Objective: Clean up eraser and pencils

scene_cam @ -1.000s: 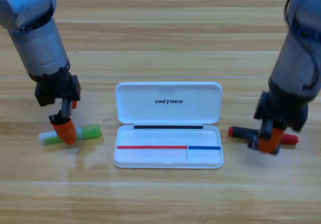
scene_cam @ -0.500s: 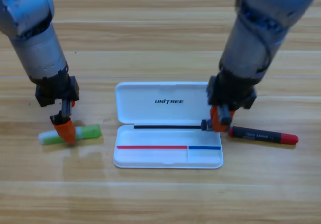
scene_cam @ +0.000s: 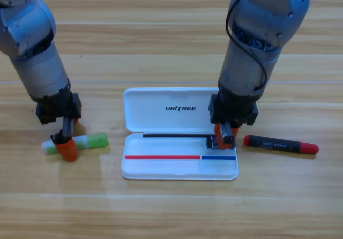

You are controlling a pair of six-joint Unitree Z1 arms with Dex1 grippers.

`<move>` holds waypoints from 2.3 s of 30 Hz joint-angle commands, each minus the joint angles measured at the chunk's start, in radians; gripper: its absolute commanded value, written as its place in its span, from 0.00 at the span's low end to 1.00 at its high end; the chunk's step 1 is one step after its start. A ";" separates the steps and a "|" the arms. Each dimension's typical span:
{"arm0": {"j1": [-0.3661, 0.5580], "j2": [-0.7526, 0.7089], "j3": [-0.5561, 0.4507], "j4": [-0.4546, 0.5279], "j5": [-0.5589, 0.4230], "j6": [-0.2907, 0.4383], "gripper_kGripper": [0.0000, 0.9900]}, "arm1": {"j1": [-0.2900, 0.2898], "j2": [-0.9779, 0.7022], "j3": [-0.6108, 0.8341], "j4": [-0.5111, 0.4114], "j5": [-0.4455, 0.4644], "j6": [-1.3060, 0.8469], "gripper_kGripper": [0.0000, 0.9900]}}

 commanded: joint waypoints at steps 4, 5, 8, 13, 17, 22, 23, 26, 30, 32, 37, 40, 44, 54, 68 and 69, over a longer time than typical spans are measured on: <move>0.022 0.057 0.045 -0.029 0.008 0.014 0.89 | 0.045 0.077 0.001 0.027 -0.004 0.017 0.00; 0.022 0.060 0.046 -0.027 0.008 0.012 0.86 | 0.051 0.076 0.001 0.032 -0.004 0.017 0.00; 0.022 0.066 0.051 -0.027 0.008 0.011 0.78 | 0.063 0.073 -0.001 0.043 -0.002 0.027 0.00; 0.022 0.074 0.057 -0.023 0.020 0.006 0.58 | 0.068 0.079 -0.001 0.049 0.004 0.042 0.00; 0.020 0.071 0.052 -0.015 0.042 -0.004 0.30 | 0.068 0.093 -0.001 0.049 0.002 0.050 0.00; 0.019 0.060 0.054 -0.014 0.050 -0.035 0.00 | 0.065 0.103 -0.012 0.049 -0.014 0.070 0.45; 0.017 0.055 0.057 -0.010 0.051 -0.037 0.00 | 0.065 0.102 -0.016 0.049 -0.024 0.079 0.59; 0.017 0.034 0.057 0.013 0.054 -0.014 0.00 | 0.063 0.077 -0.027 0.052 -0.048 0.112 0.80; 0.011 -0.038 0.035 0.077 0.053 0.015 0.00 | 0.063 -0.016 -0.027 0.090 -0.048 0.117 0.84; 0.002 -0.070 -0.012 0.143 0.048 0.019 0.00 | 0.063 -0.098 -0.012 0.123 -0.048 0.119 0.87; -0.029 -0.142 -0.143 0.289 0.030 0.015 0.00 | 0.037 -0.275 0.110 0.127 -0.076 0.125 0.88; -0.058 -0.175 -0.205 0.356 0.024 0.002 0.00 | -0.026 -0.295 0.174 0.124 -0.102 0.125 0.88; -0.092 -0.196 -0.245 0.399 0.005 -0.006 0.00 | -0.130 -0.217 0.219 0.069 -0.094 0.116 0.89; -0.178 -0.067 -0.320 0.436 -0.104 -0.001 0.00 | -0.236 0.014 0.116 -0.016 -0.067 0.091 0.89; -0.270 0.200 -0.552 0.517 -0.176 0.011 0.00 | -0.247 0.099 0.090 -0.016 -0.030 0.057 0.82; -0.273 0.209 -0.561 0.517 -0.177 0.011 0.00 | -0.247 0.099 0.096 -0.016 -0.028 0.056 0.77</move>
